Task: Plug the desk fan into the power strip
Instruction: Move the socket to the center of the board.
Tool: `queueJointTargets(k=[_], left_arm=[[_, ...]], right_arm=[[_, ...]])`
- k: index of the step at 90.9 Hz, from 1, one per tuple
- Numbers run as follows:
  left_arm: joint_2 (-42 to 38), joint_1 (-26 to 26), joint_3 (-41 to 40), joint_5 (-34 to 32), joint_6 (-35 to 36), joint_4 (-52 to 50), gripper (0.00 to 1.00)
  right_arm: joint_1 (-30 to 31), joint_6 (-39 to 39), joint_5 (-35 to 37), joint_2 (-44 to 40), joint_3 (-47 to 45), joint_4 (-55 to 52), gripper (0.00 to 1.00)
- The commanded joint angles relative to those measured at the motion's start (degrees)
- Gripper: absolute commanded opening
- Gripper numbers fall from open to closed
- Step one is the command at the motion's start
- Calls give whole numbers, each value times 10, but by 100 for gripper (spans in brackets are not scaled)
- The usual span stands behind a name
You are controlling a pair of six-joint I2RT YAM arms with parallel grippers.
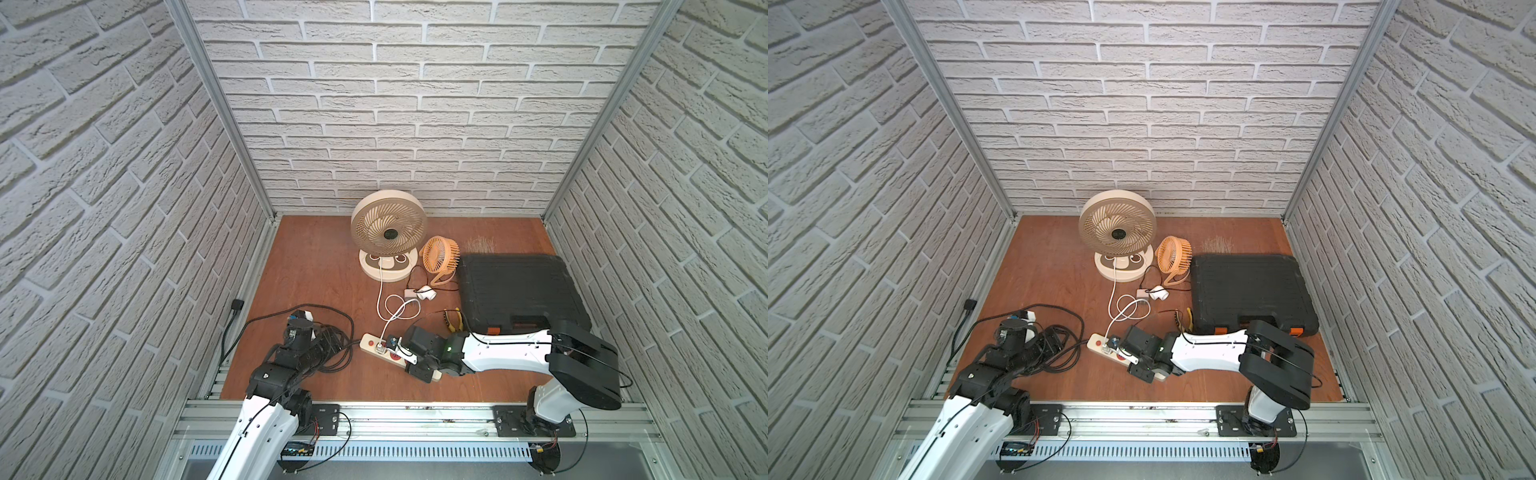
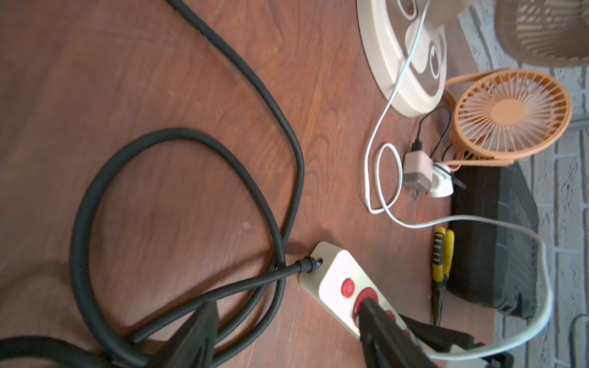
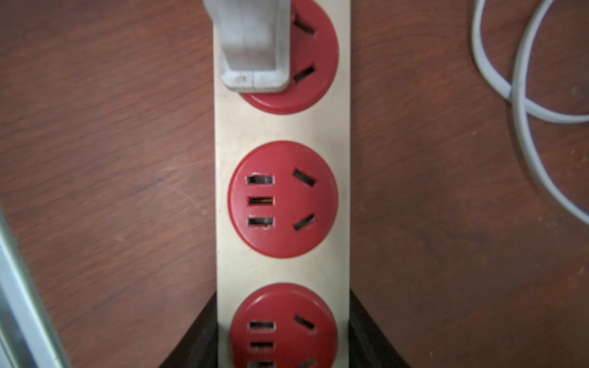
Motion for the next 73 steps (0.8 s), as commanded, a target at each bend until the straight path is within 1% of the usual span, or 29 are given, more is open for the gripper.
queueJointTargets(k=[1, 8, 22, 36, 39, 43, 50, 56, 59, 73], left_arm=[[-8, 27, 13, -13, 21, -5, 73], [-14, 48, 20, -21, 16, -11, 73], [-42, 83, 60, -45, 17, -52, 73], [-96, 95, 98, -94, 12, -92, 73], [-105, 95, 106, -104, 12, -99, 73], [-116, 96, 115, -112, 13, -106, 73], [-119, 96, 127, -115, 18, -112, 73], [-109, 96, 135, -106, 22, -114, 73], [-103, 96, 139, -101, 23, -113, 73], [-83, 96, 153, -79, 28, -101, 73]], right_arm=[[-3, -20, 5, 52, 61, 11, 19], [-4, -33, -10, 90, 102, 11, 19], [-12, -82, -66, 158, 205, 0, 19], [-13, -124, -129, 225, 303, -27, 25], [-13, -128, -138, 232, 317, -32, 29], [-13, -130, -144, 236, 329, -42, 39], [-13, -128, -146, 222, 329, -61, 52], [-13, -120, -144, 191, 303, -58, 65], [-13, -114, -143, 162, 286, -56, 70], [-13, -83, -125, 52, 220, -50, 87]])
